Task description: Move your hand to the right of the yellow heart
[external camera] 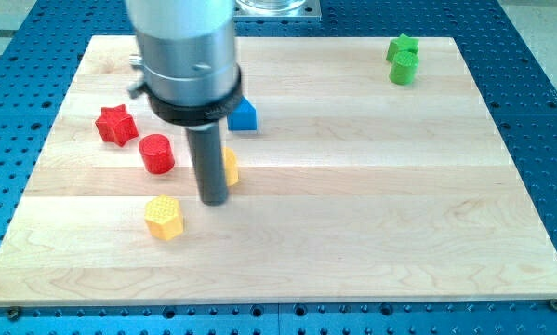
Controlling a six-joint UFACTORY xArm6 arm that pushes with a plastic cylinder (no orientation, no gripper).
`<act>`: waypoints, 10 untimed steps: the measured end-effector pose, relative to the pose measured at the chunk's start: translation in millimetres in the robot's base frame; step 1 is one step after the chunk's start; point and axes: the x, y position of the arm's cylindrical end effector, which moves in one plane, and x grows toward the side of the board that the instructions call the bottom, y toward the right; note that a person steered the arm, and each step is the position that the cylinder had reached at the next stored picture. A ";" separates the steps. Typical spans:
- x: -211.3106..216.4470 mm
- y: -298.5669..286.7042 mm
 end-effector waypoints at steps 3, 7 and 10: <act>-3.8 69.1; -2.3 101.2; -4.3 108.9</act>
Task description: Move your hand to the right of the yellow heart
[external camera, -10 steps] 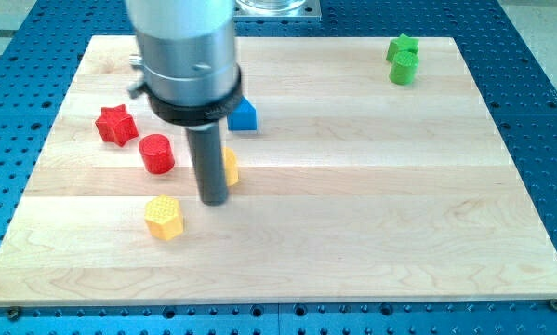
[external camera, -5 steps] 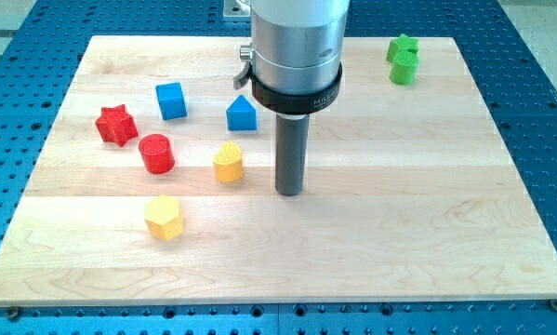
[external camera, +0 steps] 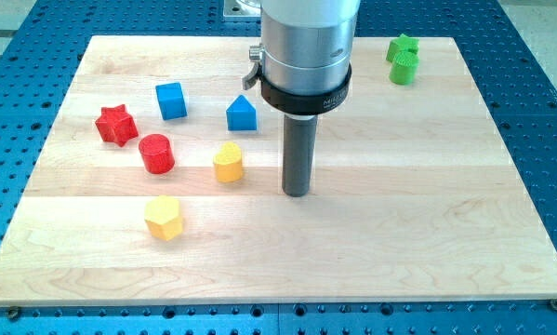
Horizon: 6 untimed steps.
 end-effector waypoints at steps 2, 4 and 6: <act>-10.7 0.2; -40.6 -13.4; -75.4 -115.3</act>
